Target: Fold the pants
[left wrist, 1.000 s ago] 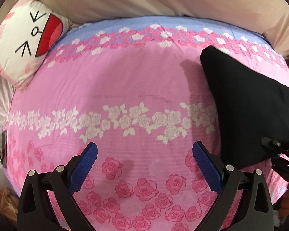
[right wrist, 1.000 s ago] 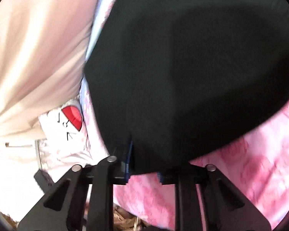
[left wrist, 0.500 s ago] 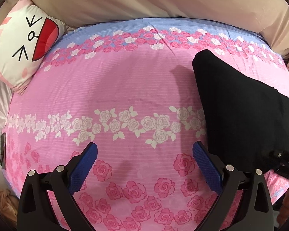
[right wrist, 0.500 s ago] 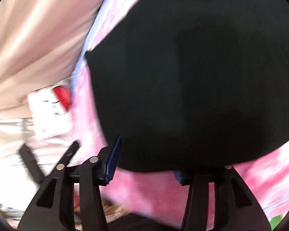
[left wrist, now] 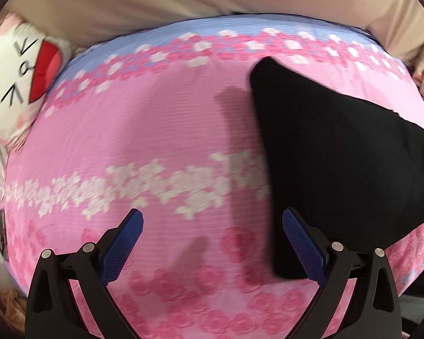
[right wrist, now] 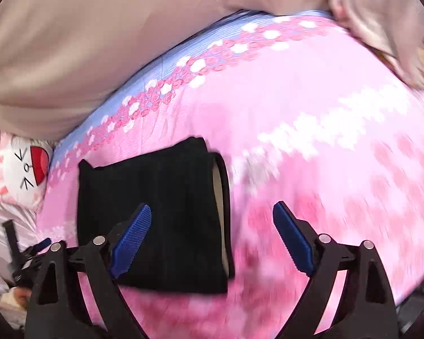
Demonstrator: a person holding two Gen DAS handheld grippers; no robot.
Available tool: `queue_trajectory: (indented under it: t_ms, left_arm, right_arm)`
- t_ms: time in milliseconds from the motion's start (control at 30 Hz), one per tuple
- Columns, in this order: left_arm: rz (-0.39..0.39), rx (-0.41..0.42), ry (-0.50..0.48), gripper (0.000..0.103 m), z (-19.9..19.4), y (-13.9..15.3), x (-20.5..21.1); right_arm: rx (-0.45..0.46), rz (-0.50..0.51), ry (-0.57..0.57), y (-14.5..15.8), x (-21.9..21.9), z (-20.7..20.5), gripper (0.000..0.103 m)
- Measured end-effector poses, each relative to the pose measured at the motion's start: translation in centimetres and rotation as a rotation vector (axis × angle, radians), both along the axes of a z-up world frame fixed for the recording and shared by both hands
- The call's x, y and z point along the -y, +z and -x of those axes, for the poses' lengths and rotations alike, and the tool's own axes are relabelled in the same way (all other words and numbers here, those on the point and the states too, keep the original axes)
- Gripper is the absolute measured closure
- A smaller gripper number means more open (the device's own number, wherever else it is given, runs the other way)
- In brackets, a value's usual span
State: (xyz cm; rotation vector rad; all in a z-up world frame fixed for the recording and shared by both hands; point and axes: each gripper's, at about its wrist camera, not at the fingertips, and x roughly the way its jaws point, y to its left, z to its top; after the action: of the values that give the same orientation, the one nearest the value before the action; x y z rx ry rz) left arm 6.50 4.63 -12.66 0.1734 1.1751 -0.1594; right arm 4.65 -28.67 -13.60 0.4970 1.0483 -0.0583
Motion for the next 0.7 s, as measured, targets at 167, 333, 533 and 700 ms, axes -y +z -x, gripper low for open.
queue_trajectory:
  t_ms: [167,333,533,700]
  left_arm:
    - [-0.028,0.015,-0.029,0.005,-0.3,0.3,2.8]
    - [-0.042,0.040,0.024,0.005,-0.3,0.9,2.9]
    - [-0.077,0.020,0.061,0.005,-0.7,-0.3,3.7]
    - [-0.044,0.005,0.077,0.005,-0.8,-0.7,3.7]
  right_arm:
    - [-0.006,-0.081,0.141,-2.1,2.0,-2.2,0.094]
    - [0.208,0.052,0.295,5.9,0.0,-2.6,0.099]
    - [0.016,0.044,0.226,-2.3,4.1,-5.2,0.059]
    - [0.111,0.010,0.086,1.2,6.2,0.1,0.034]
